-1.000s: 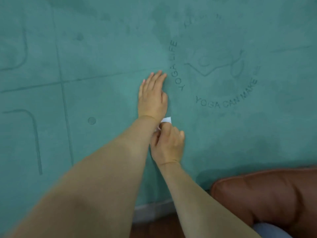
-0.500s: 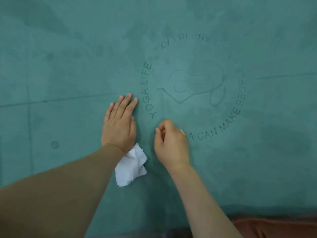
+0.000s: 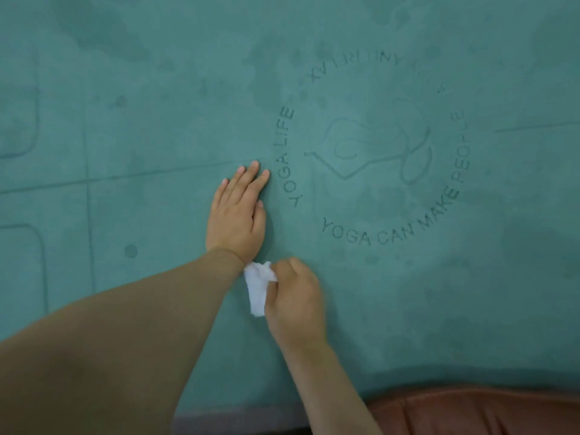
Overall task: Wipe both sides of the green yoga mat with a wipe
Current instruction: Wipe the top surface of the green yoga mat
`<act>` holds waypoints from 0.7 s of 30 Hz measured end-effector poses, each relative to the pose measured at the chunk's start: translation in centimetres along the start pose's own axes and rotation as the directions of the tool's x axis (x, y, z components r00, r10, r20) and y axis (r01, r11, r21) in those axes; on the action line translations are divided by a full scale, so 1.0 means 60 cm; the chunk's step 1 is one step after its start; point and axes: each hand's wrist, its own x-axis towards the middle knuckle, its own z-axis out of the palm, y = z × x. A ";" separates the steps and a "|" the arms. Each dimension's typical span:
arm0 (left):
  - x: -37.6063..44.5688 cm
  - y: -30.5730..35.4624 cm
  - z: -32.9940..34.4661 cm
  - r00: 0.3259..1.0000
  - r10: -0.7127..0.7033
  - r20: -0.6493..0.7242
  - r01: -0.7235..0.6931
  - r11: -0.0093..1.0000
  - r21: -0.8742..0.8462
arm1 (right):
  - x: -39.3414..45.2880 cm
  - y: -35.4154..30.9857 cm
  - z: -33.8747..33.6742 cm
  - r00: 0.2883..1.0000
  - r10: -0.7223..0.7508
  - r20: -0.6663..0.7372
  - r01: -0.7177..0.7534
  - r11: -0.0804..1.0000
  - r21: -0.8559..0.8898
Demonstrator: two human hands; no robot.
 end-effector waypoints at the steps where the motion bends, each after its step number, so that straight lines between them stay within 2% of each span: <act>1: 0.000 -0.001 -0.002 1.000 0.001 0.009 -0.001 1.000 -0.012 | 0.004 0.012 -0.016 0.997 0.069 -0.029 -0.068 0.997 0.028; 6: -0.006 0.007 0.000 1.000 0.013 0.019 -0.014 0.997 0.081 | 0.051 0.098 -0.108 0.950 0.276 -0.147 -0.275 0.961 0.032; 8: -0.006 0.009 0.002 1.000 0.019 0.007 -0.020 0.996 0.084 | 0.072 0.117 -0.126 0.922 0.253 -0.292 -0.291 0.952 -0.094; 10: -0.007 0.006 0.003 1.000 0.021 0.000 -0.021 0.996 0.083 | 0.080 0.120 -0.132 0.897 0.190 -0.399 -0.268 0.952 -0.149; 11: -0.006 0.005 0.004 1.000 0.024 -0.004 -0.023 0.996 0.091 | 0.081 0.118 -0.131 0.904 0.175 -0.391 -0.248 0.958 -0.144; 14: -0.005 0.004 0.004 1.000 0.028 0.008 -0.029 0.993 0.115 | 0.076 0.114 -0.116 0.946 0.238 -0.220 -0.263 0.960 -0.096; 16: -0.004 0.003 0.004 1.000 0.027 0.008 -0.028 0.992 0.120 | 0.073 0.111 -0.109 0.945 0.256 -0.205 -0.278 0.957 -0.087; 18: -0.005 0.004 0.004 1.000 0.025 0.009 -0.026 0.993 0.119 | 0.080 0.114 -0.110 0.964 0.158 -0.215 -0.187 0.975 -0.123; 21: -0.005 0.003 0.004 1.000 0.029 0.000 -0.029 0.992 0.127 | 0.109 0.122 -0.114 0.986 -0.083 -0.143 0.052 0.976 -0.209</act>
